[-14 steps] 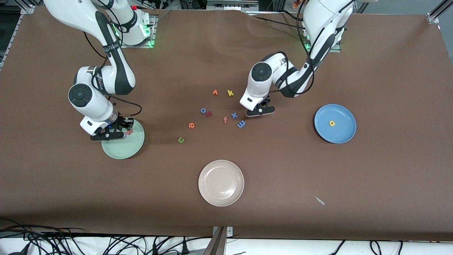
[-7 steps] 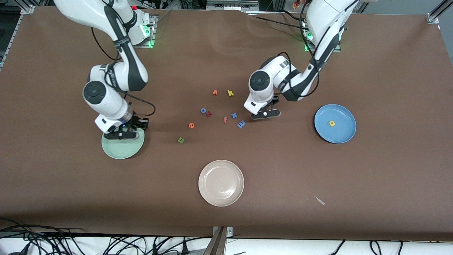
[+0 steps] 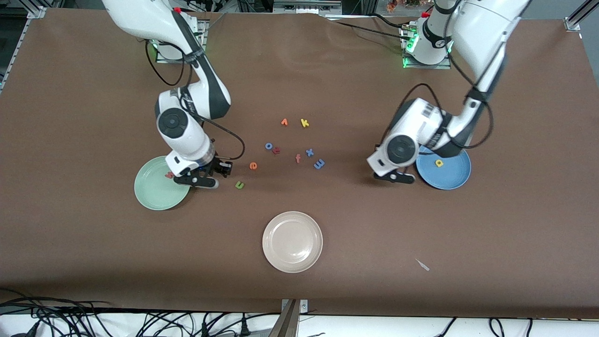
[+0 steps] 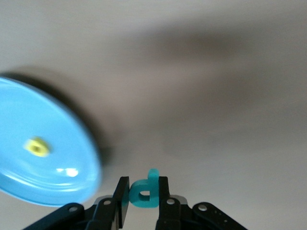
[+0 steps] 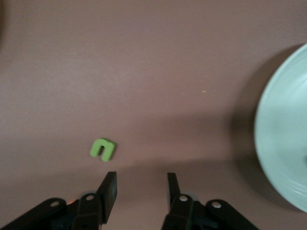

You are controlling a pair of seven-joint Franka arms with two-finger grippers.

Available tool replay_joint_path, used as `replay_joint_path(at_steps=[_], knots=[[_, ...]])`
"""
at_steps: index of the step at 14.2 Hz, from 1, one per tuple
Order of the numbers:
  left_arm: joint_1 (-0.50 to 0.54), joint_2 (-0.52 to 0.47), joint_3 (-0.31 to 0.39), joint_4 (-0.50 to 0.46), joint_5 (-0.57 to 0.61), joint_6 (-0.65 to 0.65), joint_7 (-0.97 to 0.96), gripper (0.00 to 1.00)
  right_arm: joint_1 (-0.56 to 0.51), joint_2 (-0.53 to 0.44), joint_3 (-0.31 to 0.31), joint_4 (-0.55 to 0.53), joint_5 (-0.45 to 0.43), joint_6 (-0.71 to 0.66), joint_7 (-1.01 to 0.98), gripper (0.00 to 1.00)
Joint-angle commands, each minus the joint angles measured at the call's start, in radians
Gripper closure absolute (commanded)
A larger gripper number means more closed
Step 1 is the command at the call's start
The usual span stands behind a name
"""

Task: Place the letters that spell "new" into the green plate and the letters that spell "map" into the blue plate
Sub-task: 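Drop the d on the blue plate while the right gripper reaches the n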

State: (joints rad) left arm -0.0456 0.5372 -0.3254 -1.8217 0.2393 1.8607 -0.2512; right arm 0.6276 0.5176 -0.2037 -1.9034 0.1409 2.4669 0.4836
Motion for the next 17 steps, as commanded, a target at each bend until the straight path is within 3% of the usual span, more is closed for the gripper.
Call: replay_joint_path(at_steps=[1,4,6,7,8,13,17], knots=[[0.099,-0.005,-0.011,0.018,0.037,-0.049,0.24,1.0,0.015,0.12,-0.003,0.122,0.019,0.01,0.065,0.49],[0.186,0.033,-0.008,0.018,0.093,-0.043,0.423,0.97,0.035,0.153,-0.003,0.138,0.019,0.047,0.108,0.48],[0.211,0.053,-0.008,0.016,0.106,-0.031,0.454,0.78,0.035,0.156,-0.002,0.142,0.019,0.049,0.11,0.48],[0.211,0.052,-0.009,0.018,0.094,-0.028,0.451,0.25,0.04,0.157,-0.002,0.142,0.019,0.05,0.112,0.48],[0.214,0.05,-0.012,0.022,0.069,-0.028,0.435,0.0,0.043,0.165,-0.002,0.142,0.019,0.053,0.116,0.48],[0.178,0.043,-0.03,0.064,-0.164,-0.005,0.018,0.0,0.058,0.187,-0.002,0.142,0.019,0.087,0.139,0.48],[0.084,0.044,-0.066,0.049,-0.247,0.167,-0.373,0.0,0.058,0.2,-0.002,0.141,0.019,0.113,0.139,0.48]])
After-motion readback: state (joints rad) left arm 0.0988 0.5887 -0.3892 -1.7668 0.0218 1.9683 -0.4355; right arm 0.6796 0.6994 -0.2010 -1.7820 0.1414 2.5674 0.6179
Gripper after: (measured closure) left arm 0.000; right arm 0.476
